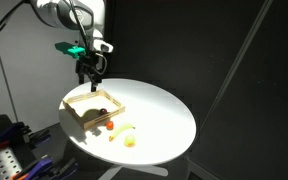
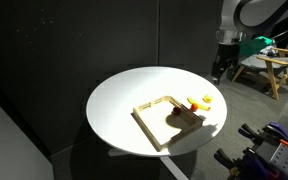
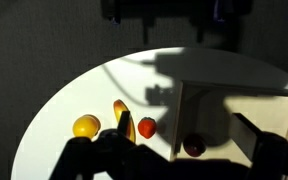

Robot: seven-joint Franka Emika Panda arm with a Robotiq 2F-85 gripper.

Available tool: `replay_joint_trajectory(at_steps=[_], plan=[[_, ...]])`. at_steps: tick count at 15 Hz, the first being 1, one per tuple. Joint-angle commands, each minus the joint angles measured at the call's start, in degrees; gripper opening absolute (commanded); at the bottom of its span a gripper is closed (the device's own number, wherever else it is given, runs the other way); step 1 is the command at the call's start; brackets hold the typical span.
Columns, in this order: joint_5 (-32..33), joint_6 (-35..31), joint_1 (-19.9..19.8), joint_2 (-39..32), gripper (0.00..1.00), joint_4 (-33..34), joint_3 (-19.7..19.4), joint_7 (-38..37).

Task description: Put the plum in the crate

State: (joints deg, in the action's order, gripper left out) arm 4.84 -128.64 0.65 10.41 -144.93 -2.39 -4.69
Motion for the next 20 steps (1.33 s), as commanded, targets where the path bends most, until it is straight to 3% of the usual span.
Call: replay_joint_trajectory(at_steps=[1,10,20], plan=[[-2.06,2.71,-0.83,6.03,1.0,-2.53,0.15,2.07],[-0.49,11.86,-2.3,12.85,1.0,-2.32,-0.19,4.44],[-0.98,10.82,-2.24,10.79,1.0,-1.77,0.5,3.14]])
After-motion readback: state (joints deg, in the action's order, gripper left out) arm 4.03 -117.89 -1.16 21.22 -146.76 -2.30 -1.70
